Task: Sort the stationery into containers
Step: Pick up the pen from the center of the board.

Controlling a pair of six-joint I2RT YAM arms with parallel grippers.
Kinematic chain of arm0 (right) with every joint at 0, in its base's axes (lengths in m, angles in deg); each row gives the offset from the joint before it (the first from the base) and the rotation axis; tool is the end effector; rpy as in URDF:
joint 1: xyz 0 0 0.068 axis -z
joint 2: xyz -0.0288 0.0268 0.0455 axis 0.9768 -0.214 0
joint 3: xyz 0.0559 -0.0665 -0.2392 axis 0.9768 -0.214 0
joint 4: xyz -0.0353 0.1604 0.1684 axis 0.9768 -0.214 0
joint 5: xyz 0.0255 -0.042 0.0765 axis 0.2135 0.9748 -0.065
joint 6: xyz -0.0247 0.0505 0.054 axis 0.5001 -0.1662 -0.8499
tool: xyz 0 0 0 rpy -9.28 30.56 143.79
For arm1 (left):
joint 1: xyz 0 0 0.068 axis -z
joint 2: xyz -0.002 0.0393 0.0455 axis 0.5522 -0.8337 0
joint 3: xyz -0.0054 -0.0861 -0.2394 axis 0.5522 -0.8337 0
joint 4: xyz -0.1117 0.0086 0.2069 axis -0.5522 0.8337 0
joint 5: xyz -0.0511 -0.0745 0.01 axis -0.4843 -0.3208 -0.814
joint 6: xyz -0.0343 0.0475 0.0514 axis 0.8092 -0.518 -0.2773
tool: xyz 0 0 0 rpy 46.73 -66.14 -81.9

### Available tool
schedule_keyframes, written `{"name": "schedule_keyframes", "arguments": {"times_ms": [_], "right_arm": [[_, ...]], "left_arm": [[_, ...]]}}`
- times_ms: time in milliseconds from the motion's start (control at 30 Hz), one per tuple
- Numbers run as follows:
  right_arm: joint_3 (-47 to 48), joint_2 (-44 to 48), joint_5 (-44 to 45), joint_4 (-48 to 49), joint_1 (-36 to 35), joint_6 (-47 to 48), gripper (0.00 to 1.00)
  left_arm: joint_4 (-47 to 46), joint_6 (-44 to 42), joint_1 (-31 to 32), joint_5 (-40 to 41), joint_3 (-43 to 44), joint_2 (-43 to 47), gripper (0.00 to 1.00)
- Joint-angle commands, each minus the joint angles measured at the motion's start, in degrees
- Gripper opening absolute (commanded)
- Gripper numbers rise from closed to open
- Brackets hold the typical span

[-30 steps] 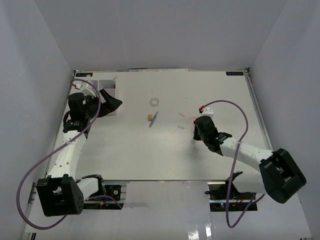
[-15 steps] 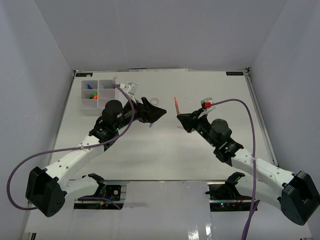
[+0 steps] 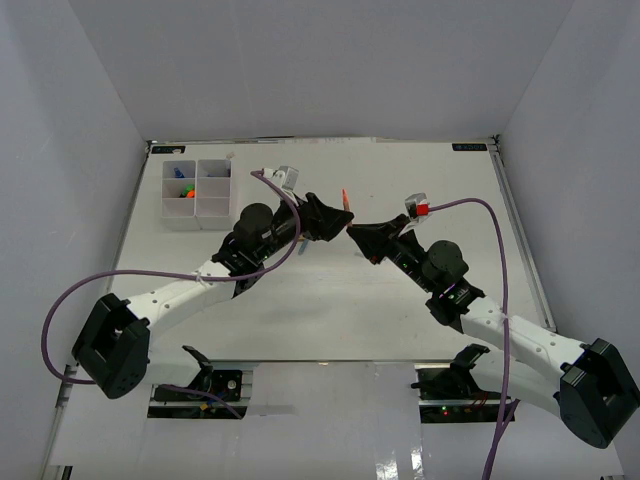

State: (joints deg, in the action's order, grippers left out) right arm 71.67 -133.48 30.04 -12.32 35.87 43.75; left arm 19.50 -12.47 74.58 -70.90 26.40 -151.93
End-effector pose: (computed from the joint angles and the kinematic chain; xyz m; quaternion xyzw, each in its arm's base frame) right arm 0.1773 0.1607 0.2943 -0.1082 0.6190 0.4289 0.6489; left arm 0.2287 -0.2136 0.2996 0.0799 0.7059 -0.4891 0.5061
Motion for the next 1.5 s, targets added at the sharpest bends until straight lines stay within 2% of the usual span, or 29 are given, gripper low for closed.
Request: {"name": "schedule_keyframes", "arguments": {"times_ms": [0, 300, 500, 767, 1167, 1467], "right_arm": [[-0.8, -0.2, -1.4, 5.5, -0.3, -1.6, 0.08], [-1.3, -1.3, -2.5, 7.7, -0.3, -2.4, 0.08], [-1.5, -2.1, -2.5, 9.2, -0.3, -3.4, 0.08], [-2.0, -2.8, -1.9, 10.6, -0.3, -4.2, 0.08], [-2.0, -3.1, -1.7, 11.6, -0.2, -4.4, 0.08], [-2.3, -2.9, -1.4, 12.4, -0.2, -4.2, 0.09]], "left_arm": [[-5.9, -1.5, 0.8, -0.1, 1.4, -0.4, 0.81], [-9.7, -1.4, 1.1, -3.8, 1.6, -3.2, 0.63], [-11.4, -0.6, 1.3, -5.6, 1.4, -4.3, 0.57], [-13.2, 0.1, 1.3, -7.0, 0.6, -4.9, 0.38], [-12.6, -0.3, 1.3, -8.1, 0.4, -5.1, 0.33], [-12.7, -0.6, 1.3, -8.7, 0.0, -4.8, 0.21]]}}
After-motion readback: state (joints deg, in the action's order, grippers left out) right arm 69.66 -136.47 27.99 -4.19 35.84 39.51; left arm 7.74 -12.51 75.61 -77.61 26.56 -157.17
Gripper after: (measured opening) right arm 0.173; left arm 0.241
